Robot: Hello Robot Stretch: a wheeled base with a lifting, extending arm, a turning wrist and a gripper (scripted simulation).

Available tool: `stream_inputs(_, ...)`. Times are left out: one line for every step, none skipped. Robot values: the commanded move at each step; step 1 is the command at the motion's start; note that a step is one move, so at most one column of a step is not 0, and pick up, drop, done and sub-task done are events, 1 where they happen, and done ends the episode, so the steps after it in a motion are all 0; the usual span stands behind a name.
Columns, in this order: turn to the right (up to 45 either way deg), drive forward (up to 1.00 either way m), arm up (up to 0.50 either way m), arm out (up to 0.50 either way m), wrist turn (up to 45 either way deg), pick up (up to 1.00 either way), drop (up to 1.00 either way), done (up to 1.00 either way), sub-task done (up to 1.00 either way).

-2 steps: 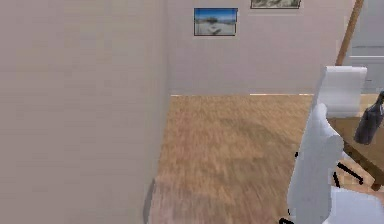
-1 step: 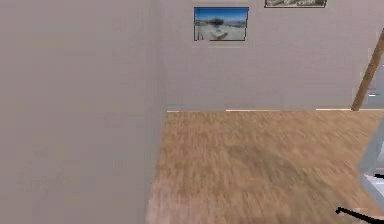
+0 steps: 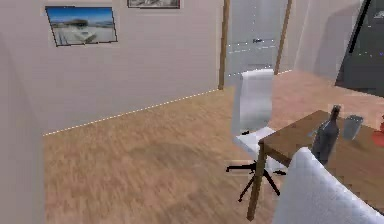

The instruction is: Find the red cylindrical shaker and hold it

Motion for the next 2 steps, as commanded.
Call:
stream_inputs(0.0, 0.8, 0.0, 0.0, 0.0, 0.0, 0.0, 0.0, 0.0)
stream_inputs(-9.0, 0.0, 0.0, 0.0, 0.0, 0.0, 0.0, 0.0, 0.0)
